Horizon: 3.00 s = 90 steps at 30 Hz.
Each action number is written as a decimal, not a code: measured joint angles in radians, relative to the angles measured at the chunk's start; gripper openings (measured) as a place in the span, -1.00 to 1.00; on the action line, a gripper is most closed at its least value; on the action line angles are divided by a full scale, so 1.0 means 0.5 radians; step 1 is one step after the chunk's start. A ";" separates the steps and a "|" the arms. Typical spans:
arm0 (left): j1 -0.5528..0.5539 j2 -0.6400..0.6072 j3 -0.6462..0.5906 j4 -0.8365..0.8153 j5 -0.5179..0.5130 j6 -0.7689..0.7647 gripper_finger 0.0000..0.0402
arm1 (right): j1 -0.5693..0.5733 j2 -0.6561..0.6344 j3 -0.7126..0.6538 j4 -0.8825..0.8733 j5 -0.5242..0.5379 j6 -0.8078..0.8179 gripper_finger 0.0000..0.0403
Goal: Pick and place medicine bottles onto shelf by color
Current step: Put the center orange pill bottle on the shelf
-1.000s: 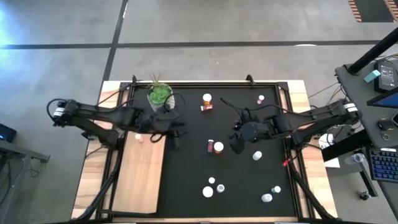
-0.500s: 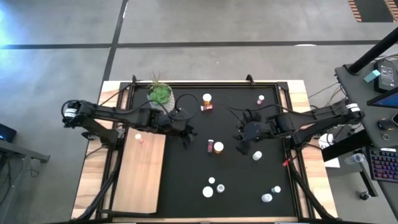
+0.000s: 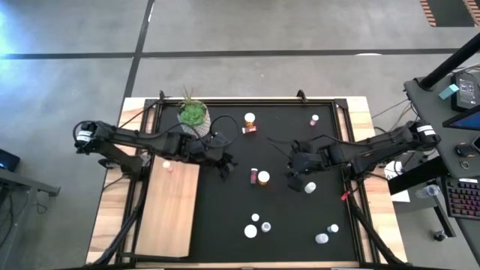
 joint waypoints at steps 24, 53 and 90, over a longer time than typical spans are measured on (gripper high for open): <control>-0.048 0.383 -0.043 0.550 0.143 0.809 -0.28 | 0.041 -0.009 -0.357 0.636 -0.144 -0.086 0.40; -0.013 0.720 -0.043 0.893 0.093 1.009 -0.28 | 0.050 -0.322 -0.355 0.298 -0.208 0.156 0.52; -0.006 1.010 -0.082 1.375 0.037 1.310 0.68 | 0.050 -0.304 -0.355 0.300 -0.208 0.158 0.53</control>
